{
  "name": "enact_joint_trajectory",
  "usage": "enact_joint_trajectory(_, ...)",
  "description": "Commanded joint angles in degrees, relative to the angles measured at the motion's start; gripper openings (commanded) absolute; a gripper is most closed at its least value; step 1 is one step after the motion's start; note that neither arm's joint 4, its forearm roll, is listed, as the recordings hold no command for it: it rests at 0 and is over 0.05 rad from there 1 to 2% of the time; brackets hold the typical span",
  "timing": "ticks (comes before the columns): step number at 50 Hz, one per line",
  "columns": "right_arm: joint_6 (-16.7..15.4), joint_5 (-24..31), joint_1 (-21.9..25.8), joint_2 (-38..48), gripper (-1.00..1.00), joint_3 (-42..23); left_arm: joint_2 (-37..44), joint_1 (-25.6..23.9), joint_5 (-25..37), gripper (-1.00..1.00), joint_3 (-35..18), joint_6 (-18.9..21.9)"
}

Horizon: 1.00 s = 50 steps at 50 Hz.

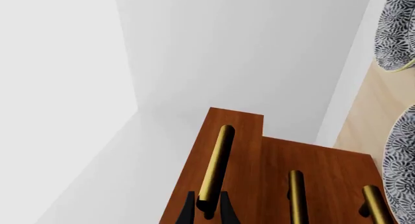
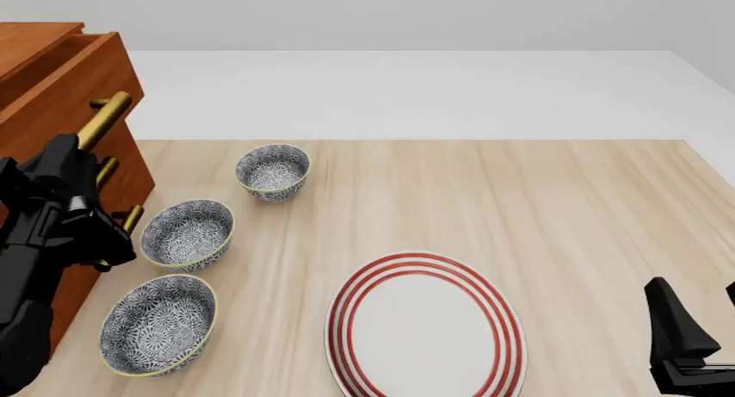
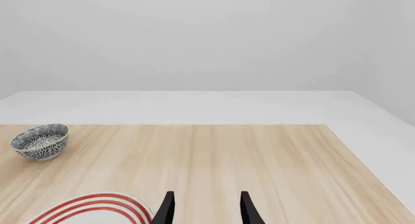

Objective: Open the top drawer of the cabinet.

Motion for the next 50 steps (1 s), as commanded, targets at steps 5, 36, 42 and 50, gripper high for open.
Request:
enact_joint_trajectory(5, 0.00, 0.00, 0.00, 0.00, 1.00, 0.00, -0.31, -0.03, 0.19, -1.00, 1.08, 0.22)
enact_joint_trajectory(36, 0.00, 0.00, 0.00, -0.01, 1.00, 0.00, -5.25, 0.06, 2.22, 1.00, 2.58, -0.80)
enact_joint_trajectory(42, 0.00, 0.00, -0.01, 0.01, 1.00, 0.00, -7.25, -0.07, 2.91, 1.00, 4.14, -0.68)
enact_joint_trajectory(50, 0.01, 0.00, 0.01, 0.01, 1.00, 0.00, -12.36, -1.15, 5.81, 1.00, 6.19, -0.36)
